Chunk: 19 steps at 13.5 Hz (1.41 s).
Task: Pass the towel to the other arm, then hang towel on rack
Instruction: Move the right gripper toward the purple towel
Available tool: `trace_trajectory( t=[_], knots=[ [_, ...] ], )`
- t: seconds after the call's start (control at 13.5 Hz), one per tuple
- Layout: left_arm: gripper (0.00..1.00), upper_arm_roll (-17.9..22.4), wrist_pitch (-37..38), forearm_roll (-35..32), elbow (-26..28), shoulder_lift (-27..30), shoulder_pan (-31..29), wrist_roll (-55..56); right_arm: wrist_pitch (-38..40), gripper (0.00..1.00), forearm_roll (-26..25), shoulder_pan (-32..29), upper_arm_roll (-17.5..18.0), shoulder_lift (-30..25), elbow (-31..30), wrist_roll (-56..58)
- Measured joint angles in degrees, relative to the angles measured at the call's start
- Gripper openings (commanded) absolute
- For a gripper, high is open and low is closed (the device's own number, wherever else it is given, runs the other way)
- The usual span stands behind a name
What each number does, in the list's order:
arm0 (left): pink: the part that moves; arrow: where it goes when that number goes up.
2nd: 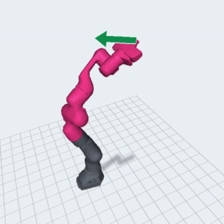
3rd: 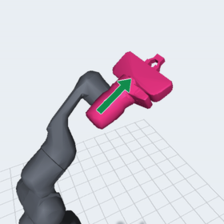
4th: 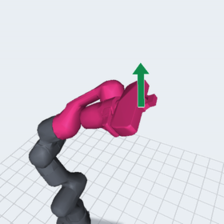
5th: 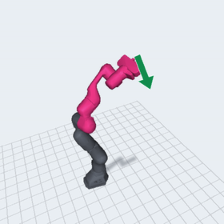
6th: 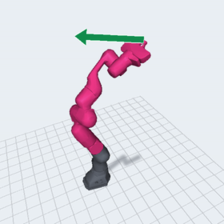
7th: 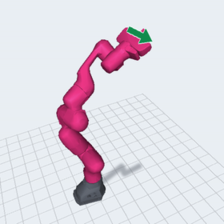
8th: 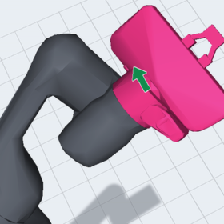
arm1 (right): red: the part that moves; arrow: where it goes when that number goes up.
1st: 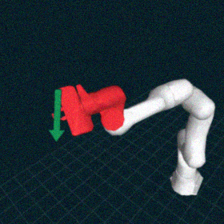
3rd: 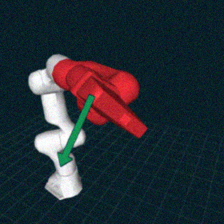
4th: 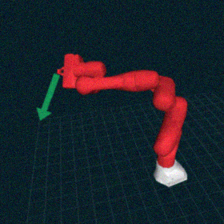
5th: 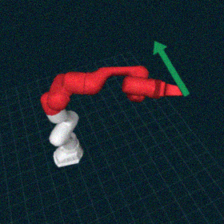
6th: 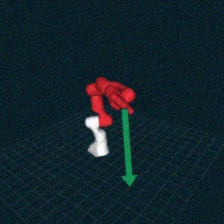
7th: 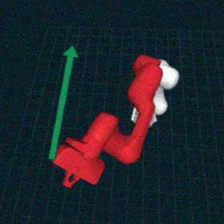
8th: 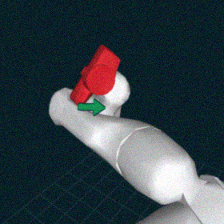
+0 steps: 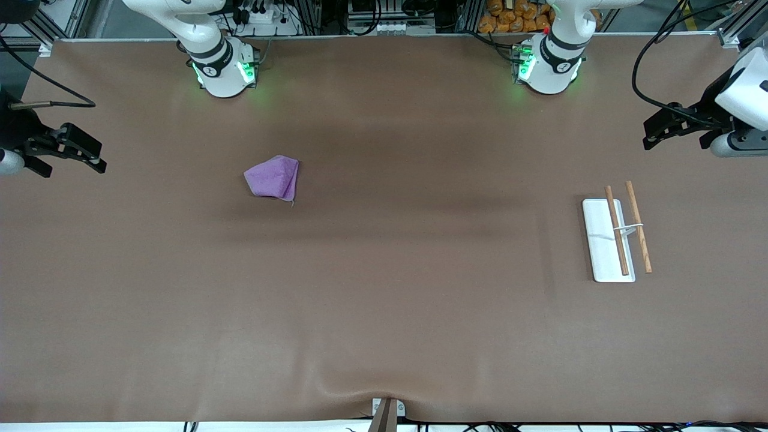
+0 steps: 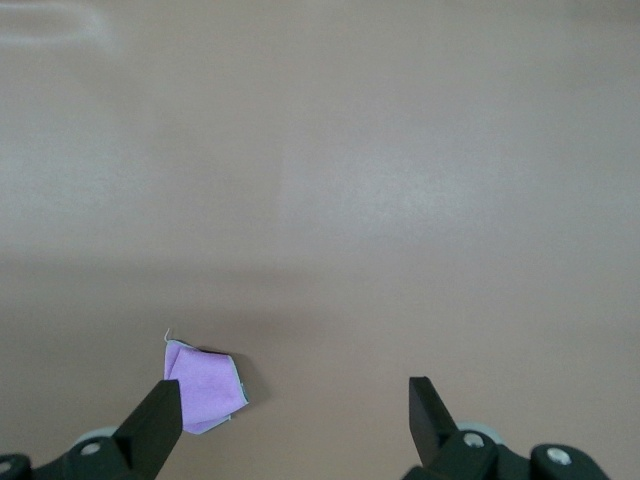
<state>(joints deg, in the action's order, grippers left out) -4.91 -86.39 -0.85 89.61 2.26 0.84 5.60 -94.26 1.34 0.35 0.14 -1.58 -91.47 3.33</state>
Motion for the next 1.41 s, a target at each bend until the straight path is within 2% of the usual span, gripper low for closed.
trace_trajectory(
  t=[0.59, 0.89, 1.19, 1.34, 1.41],
  knots=[
    [1.0, 0.0, 0.0, 0.0, -0.4, 0.0, 0.0, 0.0, 0.5, 1.0, -1.4, 0.2, 0.2, 1.2, 0.0, 0.0],
    [1.0, 0.2, 0.0, 0.0, -0.3, 0.0, 0.0, 0.0, -1.5, 1.0, -1.8, -0.7, -0.3, 8.3, 0.0, 2.0],
    [1.0, 0.2, 0.0, 0.0, -0.2, 0.0, 0.0, 0.0, -5.6, 1.0, -5.0, -1.6, -0.5, 14.5, 0.9, 14.3],
    [1.0, 0.3, 0.0, 0.0, 0.0, -0.1, 0.0, -0.4, -5.0, 1.0, -3.6, -3.3, -0.5, 16.3, 0.9, 15.5],
    [1.0, 0.4, 0.0, 0.0, 0.1, -0.2, 0.0, -0.8, -3.6, 1.0, -1.1, -4.7, -0.6, 17.1, 0.8, 15.2]
  ],
)
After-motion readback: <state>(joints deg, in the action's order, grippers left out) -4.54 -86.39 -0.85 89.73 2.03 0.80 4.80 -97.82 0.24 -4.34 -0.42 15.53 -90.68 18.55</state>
